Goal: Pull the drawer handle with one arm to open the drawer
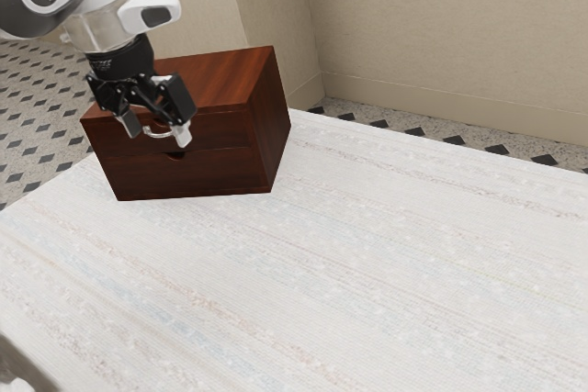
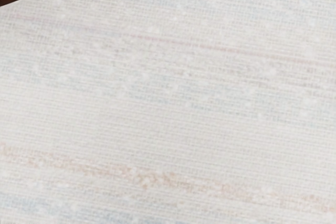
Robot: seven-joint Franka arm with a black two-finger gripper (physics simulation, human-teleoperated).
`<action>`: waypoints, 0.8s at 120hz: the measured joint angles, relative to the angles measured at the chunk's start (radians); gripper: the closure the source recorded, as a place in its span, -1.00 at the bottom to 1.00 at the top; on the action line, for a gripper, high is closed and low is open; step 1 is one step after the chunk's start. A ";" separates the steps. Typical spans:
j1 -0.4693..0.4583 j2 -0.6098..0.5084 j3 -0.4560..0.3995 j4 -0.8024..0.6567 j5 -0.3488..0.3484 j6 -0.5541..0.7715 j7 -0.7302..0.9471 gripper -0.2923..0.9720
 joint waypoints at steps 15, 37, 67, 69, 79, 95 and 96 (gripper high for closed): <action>0.022 -0.003 0.001 0.012 0.000 -0.003 0.002 -0.54; 0.048 -0.021 -0.100 0.411 0.020 -0.065 0.000 -0.54; 0.005 -0.017 -0.193 0.427 0.011 -0.068 -0.001 -0.54; 0.013 -0.016 -0.198 0.424 0.004 -0.069 -0.001 -0.54; 0.016 -0.045 -0.207 0.302 -0.014 -0.072 -0.009 -0.54; 0.019 -0.289 -0.364 -0.162 0.078 0.042 -0.038 -0.53; 0.018 -0.306 -0.370 -0.191 0.083 0.049 -0.042 -0.53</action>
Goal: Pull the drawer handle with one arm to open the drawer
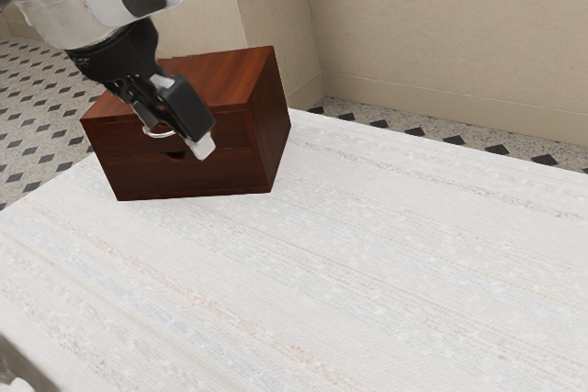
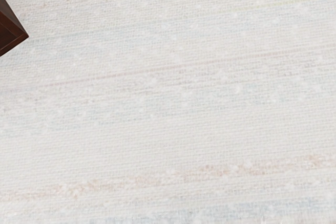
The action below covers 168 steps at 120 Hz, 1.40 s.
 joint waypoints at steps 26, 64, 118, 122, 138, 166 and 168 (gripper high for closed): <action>-0.221 -0.459 0.137 -0.577 0.070 0.089 -0.086 -0.54; -0.864 -0.624 0.779 -0.552 0.649 0.123 0.120 -0.54; -1.079 -0.597 1.077 -0.404 0.897 0.245 0.495 -0.54; -1.081 -0.585 1.086 -0.386 0.907 0.246 0.518 -0.54; -1.085 -0.563 1.131 -0.349 0.968 0.254 0.601 -0.54; -1.254 -0.537 1.322 -0.189 1.011 0.308 0.700 -0.54; -1.268 -0.537 1.334 -0.176 1.013 0.311 0.705 -0.54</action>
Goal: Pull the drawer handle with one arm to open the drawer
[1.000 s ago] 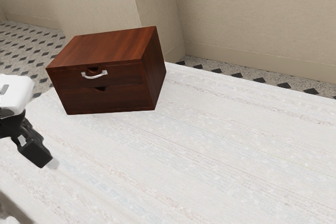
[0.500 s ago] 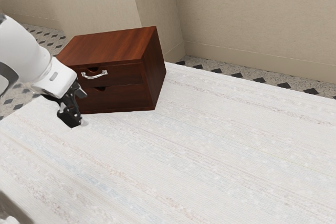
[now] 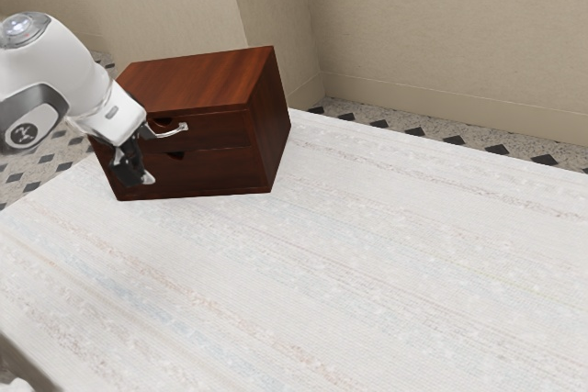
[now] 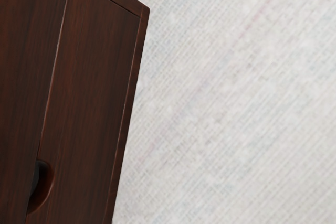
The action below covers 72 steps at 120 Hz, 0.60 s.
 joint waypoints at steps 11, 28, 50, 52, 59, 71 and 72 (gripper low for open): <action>-0.045 0.000 0.054 0.042 0.013 0.019 0.028 -0.54; -0.096 0.000 0.124 0.090 0.044 0.053 0.065 -0.54; -0.128 -0.002 0.194 0.117 0.068 0.130 0.100 -0.54; -0.132 -0.003 0.199 0.119 0.069 0.135 0.103 -0.54; -0.138 -0.003 0.208 0.124 0.072 0.149 0.112 -0.54; -0.141 -0.007 0.212 0.126 0.074 0.168 0.125 -0.54; -0.141 -0.008 0.213 0.126 0.075 0.170 0.126 -0.54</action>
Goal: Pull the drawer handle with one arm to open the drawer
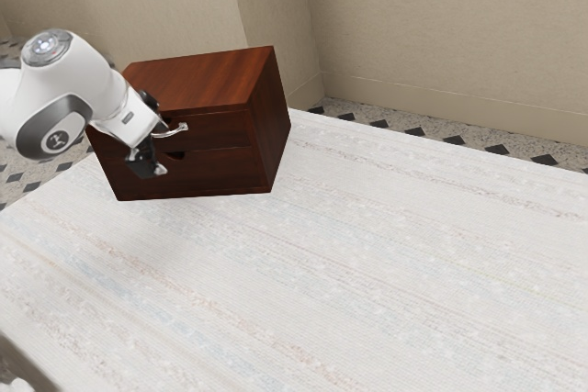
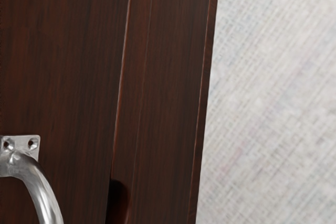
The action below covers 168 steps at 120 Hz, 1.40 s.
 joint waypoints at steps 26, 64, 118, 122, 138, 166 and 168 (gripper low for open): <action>-0.019 -0.004 0.039 0.027 0.006 0.031 0.022 -0.54; -0.041 -0.004 0.084 0.023 0.006 0.068 0.042 -0.54; 0.078 0.073 0.036 -0.096 -0.046 0.082 0.046 -0.49; 0.088 0.079 0.032 -0.105 -0.052 0.084 0.045 -0.50; 0.127 0.100 0.014 -0.154 -0.067 0.097 0.040 -0.54; 0.256 0.143 -0.071 -0.262 -0.092 0.118 0.025 -0.53; 0.268 0.146 -0.078 -0.271 -0.094 0.121 0.024 -0.53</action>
